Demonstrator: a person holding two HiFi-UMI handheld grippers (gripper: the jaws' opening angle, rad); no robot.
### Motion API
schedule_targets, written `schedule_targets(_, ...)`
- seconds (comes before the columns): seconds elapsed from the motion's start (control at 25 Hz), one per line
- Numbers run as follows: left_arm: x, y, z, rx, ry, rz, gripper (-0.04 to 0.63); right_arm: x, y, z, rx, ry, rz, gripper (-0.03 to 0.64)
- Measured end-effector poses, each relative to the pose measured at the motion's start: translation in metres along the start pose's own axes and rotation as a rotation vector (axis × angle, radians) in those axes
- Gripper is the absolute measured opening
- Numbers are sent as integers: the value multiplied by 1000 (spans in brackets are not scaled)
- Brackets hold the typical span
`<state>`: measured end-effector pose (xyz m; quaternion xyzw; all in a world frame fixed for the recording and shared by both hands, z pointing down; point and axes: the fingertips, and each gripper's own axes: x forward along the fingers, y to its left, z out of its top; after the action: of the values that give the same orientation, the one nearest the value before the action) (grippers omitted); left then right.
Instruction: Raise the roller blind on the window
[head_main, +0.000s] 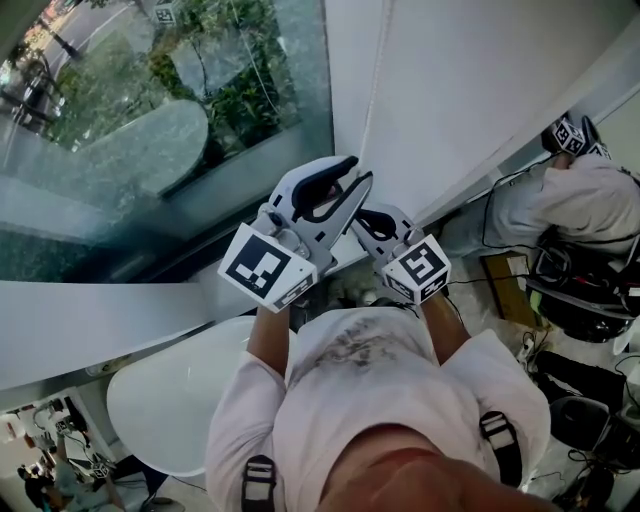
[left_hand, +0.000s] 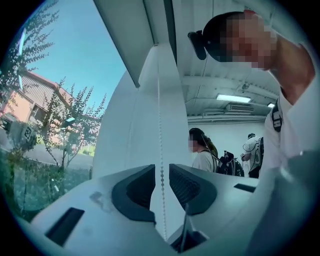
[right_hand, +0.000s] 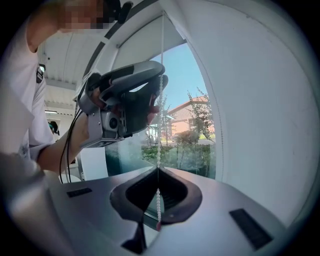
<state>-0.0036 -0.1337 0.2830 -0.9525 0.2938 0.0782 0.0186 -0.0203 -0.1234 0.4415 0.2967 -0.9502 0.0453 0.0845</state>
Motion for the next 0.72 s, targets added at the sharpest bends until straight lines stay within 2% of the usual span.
schedule_targets(0.2,9,-1,10,23,-6,-2,73,0,0,0,-3,-2,0,61)
schedule_targets(0.28,10,-1,10,25,-5,9,23,1,0,-1,-5,0,1,61)
schedule_targets(0.32,11,-1,9,27,-3,16,18,1,1,-1,-5,1,2,61)
schedule_targets(0.48,12,-3,10,21,11,57,14,3,2,-1,0,1,5,61)
schedule_targets(0.72,4,4,4,15,-18,83,11,5,1,-3,-1,9,14,61)
